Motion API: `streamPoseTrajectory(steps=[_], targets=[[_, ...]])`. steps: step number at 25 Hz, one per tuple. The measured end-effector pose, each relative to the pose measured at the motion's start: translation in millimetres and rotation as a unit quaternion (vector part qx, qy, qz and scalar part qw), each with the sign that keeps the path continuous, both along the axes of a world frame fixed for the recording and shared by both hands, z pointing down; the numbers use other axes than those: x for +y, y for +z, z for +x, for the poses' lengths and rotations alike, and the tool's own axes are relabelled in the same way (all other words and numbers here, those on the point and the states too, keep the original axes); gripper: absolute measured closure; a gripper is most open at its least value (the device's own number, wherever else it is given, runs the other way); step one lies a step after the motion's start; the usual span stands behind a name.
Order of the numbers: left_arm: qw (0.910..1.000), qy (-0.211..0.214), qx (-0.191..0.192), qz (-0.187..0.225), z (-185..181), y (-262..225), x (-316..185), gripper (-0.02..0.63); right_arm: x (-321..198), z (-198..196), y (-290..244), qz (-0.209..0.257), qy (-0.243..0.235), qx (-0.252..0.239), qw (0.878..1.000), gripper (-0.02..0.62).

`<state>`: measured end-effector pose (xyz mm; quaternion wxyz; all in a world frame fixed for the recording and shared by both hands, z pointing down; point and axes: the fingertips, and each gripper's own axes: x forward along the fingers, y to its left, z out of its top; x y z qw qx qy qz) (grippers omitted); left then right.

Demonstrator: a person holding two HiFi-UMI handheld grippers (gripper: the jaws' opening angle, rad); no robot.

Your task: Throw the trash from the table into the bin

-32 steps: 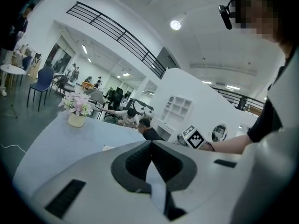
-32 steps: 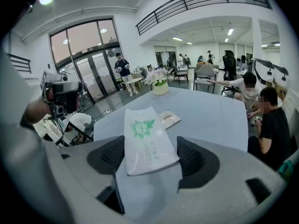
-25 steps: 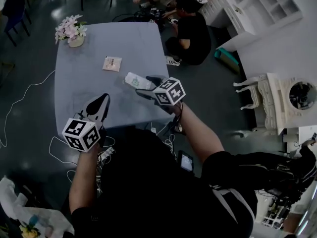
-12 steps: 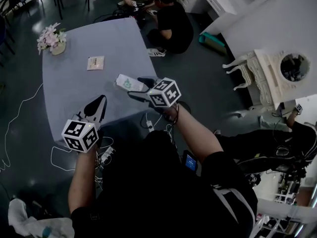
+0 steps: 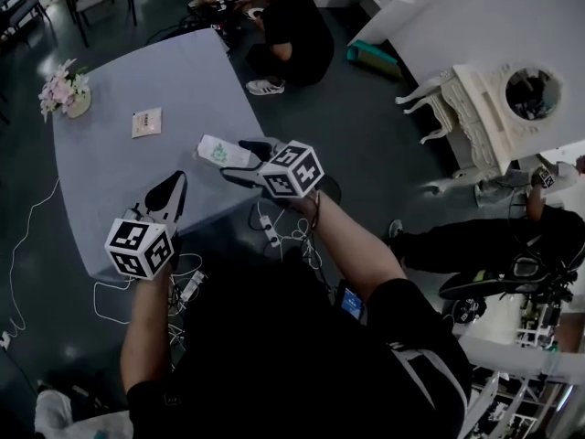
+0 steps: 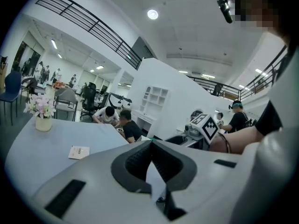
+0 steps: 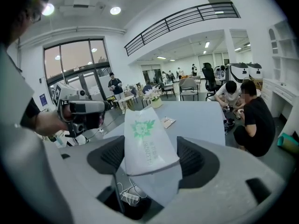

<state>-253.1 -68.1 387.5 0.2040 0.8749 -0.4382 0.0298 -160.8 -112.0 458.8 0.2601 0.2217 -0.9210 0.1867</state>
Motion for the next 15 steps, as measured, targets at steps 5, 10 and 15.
streamPoseTrajectory(steps=[5,10,15], targets=[[0.9995,0.032,0.001,-0.001,53,-1,-2,0.592,7,45,-18,0.008,0.025,-0.025,0.999,0.25],[0.9974,0.072,-0.004,0.003,118,-2,-13,0.592,15,116,-28,0.016,0.071,-0.047,0.996,0.25],[0.9932,0.116,-0.005,-0.001,197,-1,-15,0.592,30,205,-25,0.01,0.126,-0.055,0.99,0.25]])
